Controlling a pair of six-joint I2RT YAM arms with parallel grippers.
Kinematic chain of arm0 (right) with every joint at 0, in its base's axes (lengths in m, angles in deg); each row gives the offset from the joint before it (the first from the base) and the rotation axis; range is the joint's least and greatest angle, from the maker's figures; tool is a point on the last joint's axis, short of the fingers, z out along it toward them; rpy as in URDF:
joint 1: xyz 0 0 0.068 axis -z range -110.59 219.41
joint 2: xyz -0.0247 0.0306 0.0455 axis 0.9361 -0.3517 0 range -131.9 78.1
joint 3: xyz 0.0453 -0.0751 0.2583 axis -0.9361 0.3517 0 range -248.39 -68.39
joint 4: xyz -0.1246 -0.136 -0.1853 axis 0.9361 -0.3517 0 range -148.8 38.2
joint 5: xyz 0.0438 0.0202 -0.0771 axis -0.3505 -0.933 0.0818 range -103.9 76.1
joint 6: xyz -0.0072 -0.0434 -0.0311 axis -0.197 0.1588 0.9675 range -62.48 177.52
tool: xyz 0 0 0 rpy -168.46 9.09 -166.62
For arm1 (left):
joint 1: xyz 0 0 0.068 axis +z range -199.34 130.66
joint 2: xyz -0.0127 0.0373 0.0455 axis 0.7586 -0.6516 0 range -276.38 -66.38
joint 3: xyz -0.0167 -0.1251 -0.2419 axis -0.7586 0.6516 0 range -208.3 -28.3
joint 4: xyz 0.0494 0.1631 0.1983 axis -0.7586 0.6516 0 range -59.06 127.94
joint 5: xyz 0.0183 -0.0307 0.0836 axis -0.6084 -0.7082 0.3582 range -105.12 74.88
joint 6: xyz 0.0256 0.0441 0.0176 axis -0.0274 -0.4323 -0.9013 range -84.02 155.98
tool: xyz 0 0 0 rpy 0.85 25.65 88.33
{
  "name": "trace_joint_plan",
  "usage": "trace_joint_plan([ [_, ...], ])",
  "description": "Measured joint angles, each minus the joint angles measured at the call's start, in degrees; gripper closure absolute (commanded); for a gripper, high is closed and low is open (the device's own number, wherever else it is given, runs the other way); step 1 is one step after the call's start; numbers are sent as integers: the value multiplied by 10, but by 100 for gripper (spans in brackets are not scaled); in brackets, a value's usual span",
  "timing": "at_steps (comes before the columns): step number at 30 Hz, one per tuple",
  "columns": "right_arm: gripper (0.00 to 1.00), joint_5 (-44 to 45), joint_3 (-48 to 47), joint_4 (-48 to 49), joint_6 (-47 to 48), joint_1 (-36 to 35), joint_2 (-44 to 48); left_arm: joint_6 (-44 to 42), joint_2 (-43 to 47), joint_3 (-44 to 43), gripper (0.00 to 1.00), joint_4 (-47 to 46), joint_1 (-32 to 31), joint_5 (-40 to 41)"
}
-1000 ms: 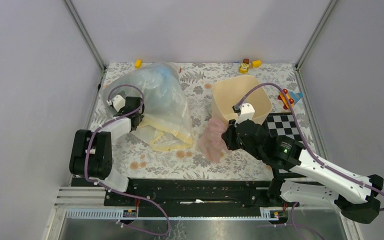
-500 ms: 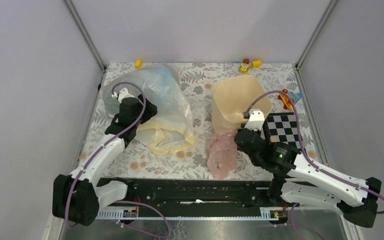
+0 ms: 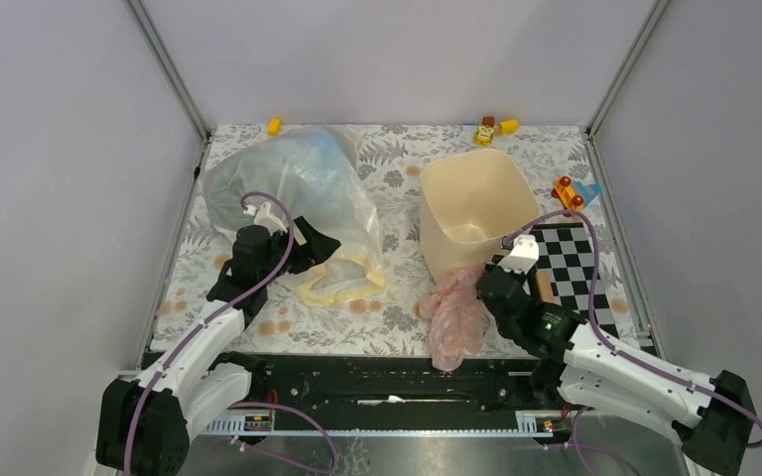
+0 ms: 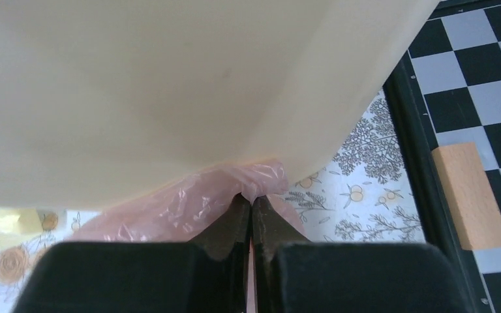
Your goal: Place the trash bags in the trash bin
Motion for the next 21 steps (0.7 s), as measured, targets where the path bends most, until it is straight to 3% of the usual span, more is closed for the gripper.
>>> trace_joint_plan([
  [6, 100, -48, 40, 130, 28, 58, -35, 0, -11, 21, 13, -32, 0, -42],
  [13, 100, -126, 19, 271, 40, 126, -180, -10, -12, 23, 11, -42, 0, -60],
  [21, 100, -257, -109, 369, 46, 202, -387, -26, -18, 23, 10, -38, 0, -75],
])
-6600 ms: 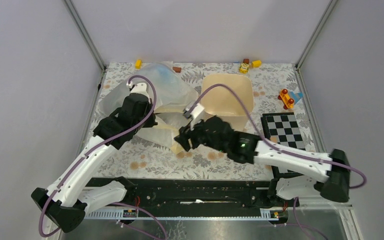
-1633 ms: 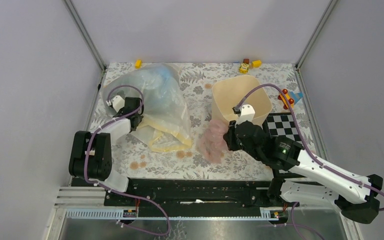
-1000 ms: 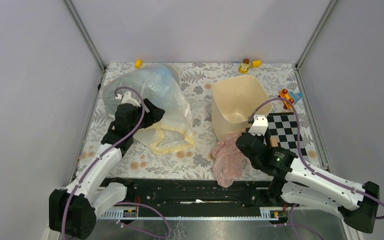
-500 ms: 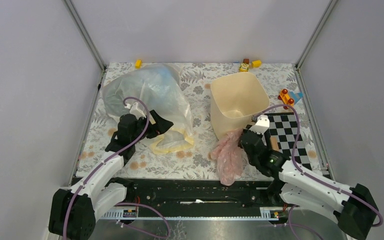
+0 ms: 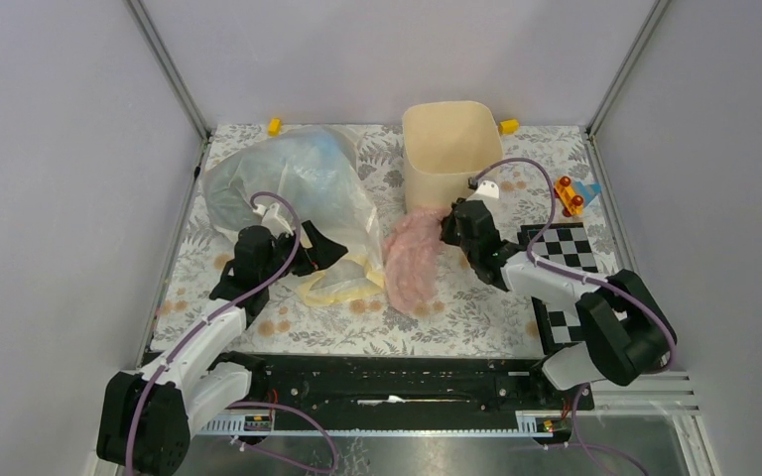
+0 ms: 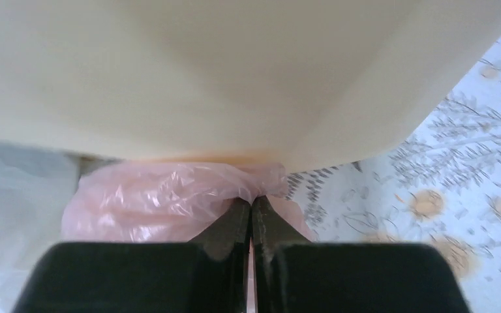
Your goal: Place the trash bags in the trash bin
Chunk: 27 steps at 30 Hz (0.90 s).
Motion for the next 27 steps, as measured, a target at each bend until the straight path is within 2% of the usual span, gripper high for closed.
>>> trace_joint_plan([
  [4, 100, -54, -21, 9, 3, 10, 2, -2, 0, 0, 13, 1, -5, -25],
  [9, 97, -76, -18, -49, 1, 10, 80, -4, -4, -2, 20, 0, -53, -34],
  [12, 88, -73, -5, -106, -4, 10, 147, -10, -23, -15, 24, 0, -110, -26],
  [13, 82, -71, 3, -125, -6, 10, 171, -14, -30, -22, 24, 0, -132, -19],
  [15, 50, -63, 24, -171, -10, 10, 221, -23, -43, -36, 24, 0, -174, -3],
  [16, 45, -60, 32, -196, -13, 10, 243, -28, -52, -44, 25, 0, -193, 3],
  [20, 41, -49, 40, -285, -6, 10, 292, -45, -106, -83, 29, 0, -255, 37],
  [23, 32, -47, 40, -341, 9, 10, 310, -59, -137, -100, 32, 12, -298, 80],
  [27, 36, -57, 33, -387, 34, 10, 322, -83, -177, -138, 32, 50, -365, 160],
])
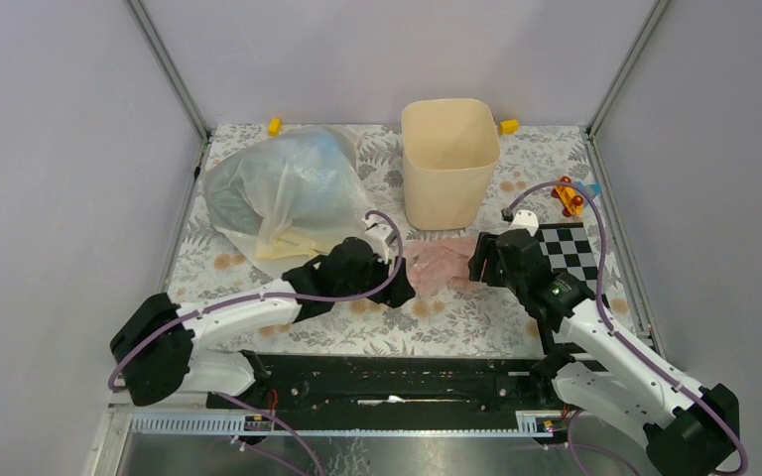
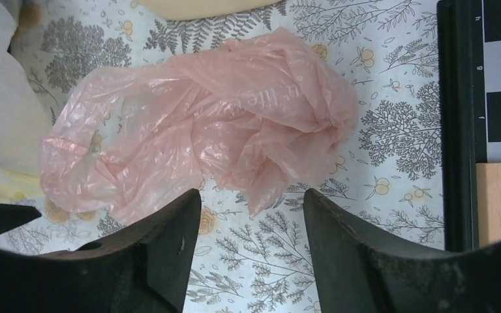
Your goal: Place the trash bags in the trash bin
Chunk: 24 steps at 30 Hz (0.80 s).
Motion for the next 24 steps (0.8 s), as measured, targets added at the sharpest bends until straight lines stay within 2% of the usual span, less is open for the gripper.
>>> trace_joint_plan([
  [3, 37, -17, -20, -21, 15, 0, -16, -7, -36, -26, 28, 9, -24, 33],
  [5, 33, -27, -29, -24, 20, 0, -30, -7, -60, -33, 23, 9, -24, 49],
  [9, 22, -47, -24, -14, 22, 0, -43, 11, -108, -34, 19, 11, -24, 83],
  [13, 20, -51, -2, 10, 17, 0, -52, 33, -130, -35, 15, 16, -23, 119],
  [18, 26, -43, 19, 32, 3, 0, -75, 68, -130, -34, 23, -16, 13, 99],
  [22, 27, -33, 34, 52, -19, 0, -83, 88, -131, -20, 27, -67, 53, 70],
  [24, 27, -31, 42, 65, -32, 0, -85, 93, -134, -20, 33, -78, 57, 63],
])
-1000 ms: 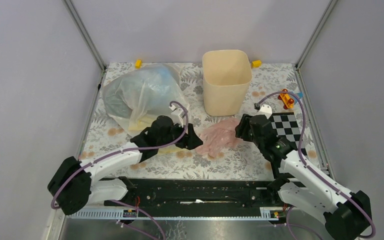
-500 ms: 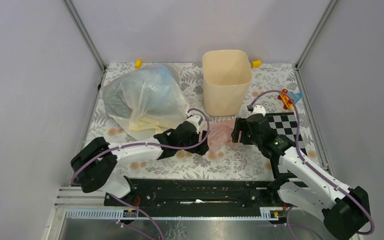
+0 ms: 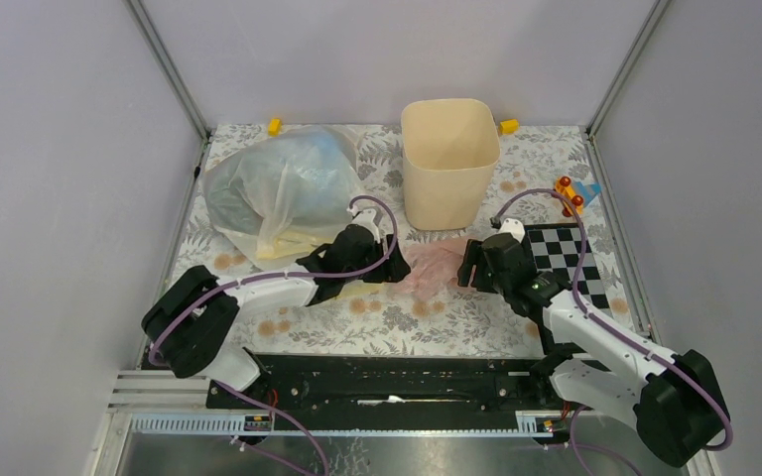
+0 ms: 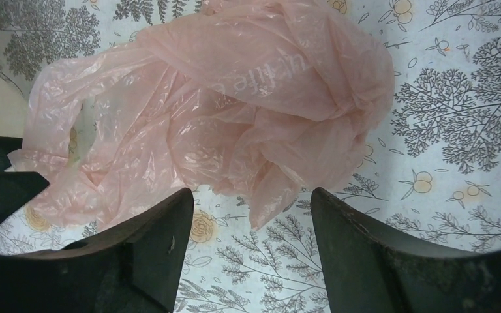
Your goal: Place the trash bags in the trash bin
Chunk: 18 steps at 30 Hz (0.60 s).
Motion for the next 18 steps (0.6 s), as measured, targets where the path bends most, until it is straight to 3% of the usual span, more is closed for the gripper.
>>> trace_joint_plan([
  [4, 27, 6, 15, 26, -29, 0, -8, 9, -28, -3, 53, -33, 0, -29],
  [8, 25, 27, 29, 37, -56, 0, -17, 16, -62, -7, 95, -41, 0, -43],
  [9, 24, 34, 35, 37, -62, 0, -16, 17, -64, -7, 100, -40, 0, -44],
  [18, 26, 67, 80, 36, -72, 0, 34, 10, -45, 9, 100, -45, 24, -47],
])
